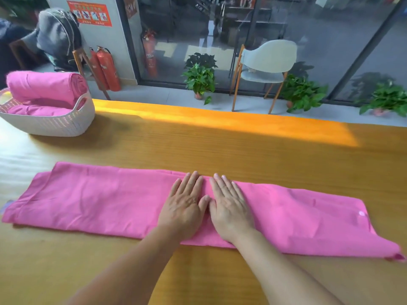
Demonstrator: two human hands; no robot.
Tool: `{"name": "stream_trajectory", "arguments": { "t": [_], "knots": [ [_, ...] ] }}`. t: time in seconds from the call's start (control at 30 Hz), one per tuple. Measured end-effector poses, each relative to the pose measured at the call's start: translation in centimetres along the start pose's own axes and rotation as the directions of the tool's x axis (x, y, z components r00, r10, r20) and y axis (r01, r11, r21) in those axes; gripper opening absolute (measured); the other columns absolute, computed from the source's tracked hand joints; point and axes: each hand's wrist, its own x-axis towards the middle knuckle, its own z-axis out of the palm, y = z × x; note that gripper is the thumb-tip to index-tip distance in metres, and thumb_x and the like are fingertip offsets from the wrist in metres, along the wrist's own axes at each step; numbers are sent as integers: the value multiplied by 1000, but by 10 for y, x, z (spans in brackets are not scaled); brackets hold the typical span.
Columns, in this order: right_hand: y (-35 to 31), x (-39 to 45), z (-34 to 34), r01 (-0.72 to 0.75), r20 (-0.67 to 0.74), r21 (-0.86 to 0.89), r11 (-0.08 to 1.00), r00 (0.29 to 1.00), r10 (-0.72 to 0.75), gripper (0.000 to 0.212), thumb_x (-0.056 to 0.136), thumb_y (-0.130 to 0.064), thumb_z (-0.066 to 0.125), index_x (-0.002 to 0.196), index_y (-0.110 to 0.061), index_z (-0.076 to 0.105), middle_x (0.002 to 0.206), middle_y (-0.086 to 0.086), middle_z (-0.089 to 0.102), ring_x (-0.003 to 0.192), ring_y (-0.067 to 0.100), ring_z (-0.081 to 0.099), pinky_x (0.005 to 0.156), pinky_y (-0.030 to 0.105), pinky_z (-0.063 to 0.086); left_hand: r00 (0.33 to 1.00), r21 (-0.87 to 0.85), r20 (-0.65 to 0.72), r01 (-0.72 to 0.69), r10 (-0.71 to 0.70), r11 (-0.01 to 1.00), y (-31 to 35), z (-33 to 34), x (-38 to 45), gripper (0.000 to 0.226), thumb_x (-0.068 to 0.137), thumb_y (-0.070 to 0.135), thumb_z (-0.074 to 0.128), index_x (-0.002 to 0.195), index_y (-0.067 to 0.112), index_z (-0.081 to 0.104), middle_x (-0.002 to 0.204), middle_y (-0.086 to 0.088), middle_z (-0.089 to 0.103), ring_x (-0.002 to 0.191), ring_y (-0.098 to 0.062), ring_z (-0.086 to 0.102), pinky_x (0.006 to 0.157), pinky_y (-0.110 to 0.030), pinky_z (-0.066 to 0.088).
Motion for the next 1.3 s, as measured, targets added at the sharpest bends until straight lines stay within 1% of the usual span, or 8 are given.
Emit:
{"name": "stream_trajectory", "arguments": {
  "t": [0.37, 0.6, 0.73, 0.8, 0.87, 1.03, 1.17, 1.3],
  "knots": [
    [105, -33, -35, -187, 4, -85, 979, 982, 188, 83, 87, -65, -10, 158, -22, -4, 164, -10, -12, 148, 3, -18, 120, 28, -16, 1000, -14, 11, -2, 2, 1000, 25, 2, 1, 82, 81, 68, -20, 150, 22, -15, 157, 7, -24, 142, -7, -29, 116, -31, -20],
    [133, -61, -35, -128, 8, -17, 992, 992, 128, 78, 87, -59, -8, 157, -25, -1, 159, -16, -12, 148, 1, -14, 118, 23, -17, 998, 73, -15, -55, 56, 996, 77, 34, 10, 79, 93, 65, 0, 155, 17, 11, 162, 5, 2, 148, -9, -7, 117, -29, -18],
    [178, -84, -69, -173, -133, 249, 953, 968, 211, 50, 105, -33, 31, 153, -20, 34, 160, -11, 25, 147, 7, 22, 119, 19, 13, 1000, 72, -17, -20, 21, 997, 87, 35, 11, 85, 90, 69, -4, 155, 16, 6, 162, 5, -2, 148, -8, -11, 118, -31, -15],
    [203, -85, -87, -301, -272, 239, 923, 892, 361, 40, 99, -14, 44, 137, -17, 57, 141, -2, 52, 131, 17, 46, 108, 24, 33, 999, 0, -20, -50, 50, 999, 109, 35, 18, 80, 90, 67, -5, 154, 17, -1, 162, 5, -7, 147, -7, -16, 119, -32, -13],
    [231, -90, -103, -464, -207, 140, 875, 850, 484, 33, 91, -13, 51, 120, -20, 66, 124, -1, 58, 119, 21, 52, 98, 31, 42, 989, -72, -18, -149, 148, 986, 142, 37, 25, 72, 95, 61, 1, 153, 19, 0, 162, 4, -6, 148, -8, -15, 120, -34, -9],
    [273, -114, -124, -561, 108, 26, 828, 825, 555, 20, 88, -39, 63, 108, -33, 65, 116, -9, 48, 120, 13, 44, 96, 30, 43, 971, -54, 42, -233, 235, 971, 205, 52, 43, 76, 87, 66, -14, 149, 23, -17, 158, 8, -23, 143, -7, -30, 119, -34, -13],
    [285, -116, -131, -586, 62, 161, 794, 809, 585, 8, 96, -30, 54, 90, -31, 59, 101, -6, 57, 102, 22, 58, 81, 32, 46, 978, 47, 44, -207, 205, 977, 209, 64, 41, 85, 92, 72, -2, 156, 16, 7, 163, 1, -2, 149, -12, -10, 119, -38, -1],
    [297, -96, -139, -608, -30, 244, 756, 774, 632, 15, 102, -27, 44, 101, -25, 59, 92, -3, 56, 97, 27, 58, 71, 32, 37, 967, 95, 56, -251, 247, 963, 213, 63, 39, 86, 94, 74, 14, 156, 14, 13, 164, -4, 5, 151, -17, -3, 118, -43, 6]
  ]
}}
